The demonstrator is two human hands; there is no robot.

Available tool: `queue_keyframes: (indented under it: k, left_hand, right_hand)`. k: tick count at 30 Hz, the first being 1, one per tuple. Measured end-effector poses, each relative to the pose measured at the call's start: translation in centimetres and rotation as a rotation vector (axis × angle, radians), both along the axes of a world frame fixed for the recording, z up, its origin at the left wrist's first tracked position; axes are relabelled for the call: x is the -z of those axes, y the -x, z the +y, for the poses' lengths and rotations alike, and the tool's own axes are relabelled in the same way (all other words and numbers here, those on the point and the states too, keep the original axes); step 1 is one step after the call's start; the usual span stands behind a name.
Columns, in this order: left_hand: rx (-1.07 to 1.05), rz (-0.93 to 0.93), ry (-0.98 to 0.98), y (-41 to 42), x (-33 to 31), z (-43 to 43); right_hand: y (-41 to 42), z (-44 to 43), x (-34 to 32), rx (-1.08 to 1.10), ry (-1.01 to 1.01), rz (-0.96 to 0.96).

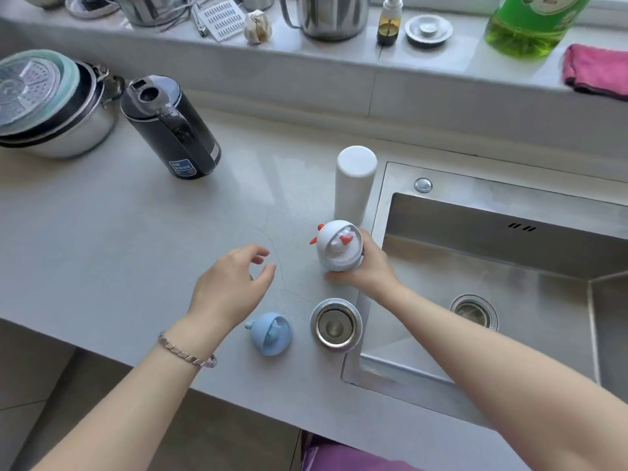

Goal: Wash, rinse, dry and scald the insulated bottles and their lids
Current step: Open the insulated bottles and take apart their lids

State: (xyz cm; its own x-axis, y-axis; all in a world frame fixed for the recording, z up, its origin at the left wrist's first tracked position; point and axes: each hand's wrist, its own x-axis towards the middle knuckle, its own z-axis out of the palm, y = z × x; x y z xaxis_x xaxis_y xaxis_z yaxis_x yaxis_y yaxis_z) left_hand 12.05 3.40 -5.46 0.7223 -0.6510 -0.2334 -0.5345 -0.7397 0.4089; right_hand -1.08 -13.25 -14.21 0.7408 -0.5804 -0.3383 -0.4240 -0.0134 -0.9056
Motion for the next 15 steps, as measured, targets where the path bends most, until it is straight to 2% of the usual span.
queue_keyframes:
  k: [3,6,9,11,13,15]
  left_hand:
    - [0.092,-0.019,0.119,0.4,-1.0,-1.4]
    - [0.359,-0.023,0.323,1.5,-2.8,-3.6]
    - [0.752,0.037,0.451,3.9,-4.0,-6.6]
    - [0.949,0.092,0.444,6.4,-4.4,-8.7]
    - [1.051,0.108,0.462,9.1,-4.1,-10.2]
    - [1.050,0.105,0.572,11.4,-3.4,-11.0]
  right_hand:
    - [1.2,-0.2,-0.6,0.110,0.095,-0.011]
    - [4.1,-1.2,-2.9,0.140,0.263,-0.043]
    - [8.2,-2.3,-6.4,0.008,0.466,-0.029]
    - [11.1,-2.5,-9.2,-0.097,0.499,0.006]
    - [13.8,-2.8,-11.4,-0.197,0.481,0.084]
    - [16.3,-3.2,-12.4,-0.226,0.434,0.137]
